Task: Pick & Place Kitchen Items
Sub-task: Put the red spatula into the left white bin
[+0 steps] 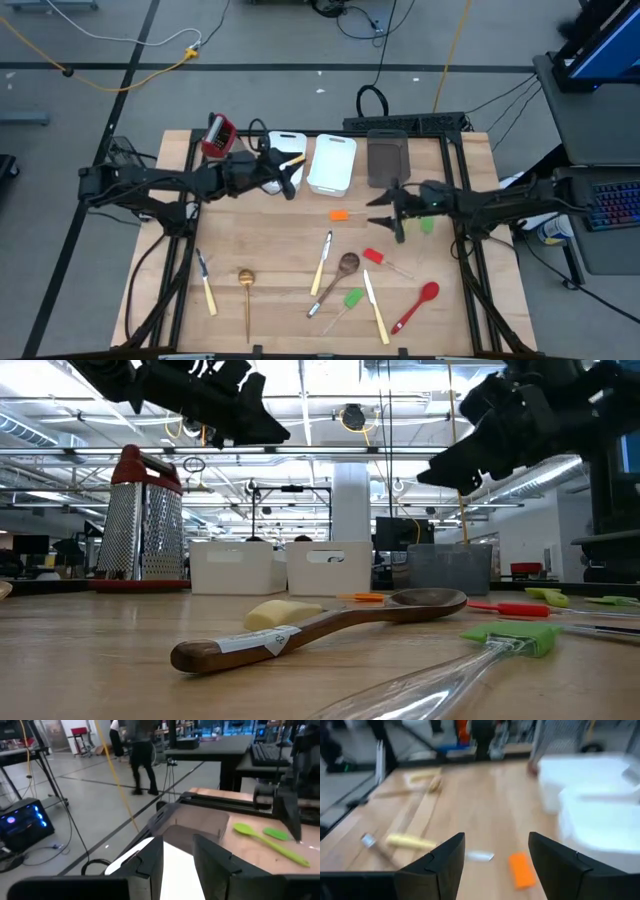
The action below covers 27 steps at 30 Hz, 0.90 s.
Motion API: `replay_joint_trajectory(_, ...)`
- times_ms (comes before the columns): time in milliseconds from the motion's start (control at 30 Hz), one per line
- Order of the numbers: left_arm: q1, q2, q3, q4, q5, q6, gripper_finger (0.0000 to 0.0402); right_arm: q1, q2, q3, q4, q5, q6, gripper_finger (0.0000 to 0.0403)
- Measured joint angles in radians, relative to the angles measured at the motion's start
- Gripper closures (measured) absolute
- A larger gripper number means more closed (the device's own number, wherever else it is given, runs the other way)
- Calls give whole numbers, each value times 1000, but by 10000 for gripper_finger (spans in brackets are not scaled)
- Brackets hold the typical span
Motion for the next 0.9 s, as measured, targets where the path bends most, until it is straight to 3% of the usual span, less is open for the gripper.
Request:
replay_joint_trajectory(267,-5,1,0,-31,0,0,293,171,106,186,-429,0,173,190)
replay_joint_trajectory(400,-5,1,0,-44,0,-3,293,259,189,189,-472,9,261,190)
replay_joint_trajectory(567,-5,1,0,-49,0,3,293,324,287,188,-514,146,273,190)
replay_joint_trajectory(700,-5,1,0,-51,0,4,293,327,350,188,-491,236,271,190)
replay_joint_trajectory(900,-4,1,0,-54,0,4,293,298,405,188,-463,229,263,190)
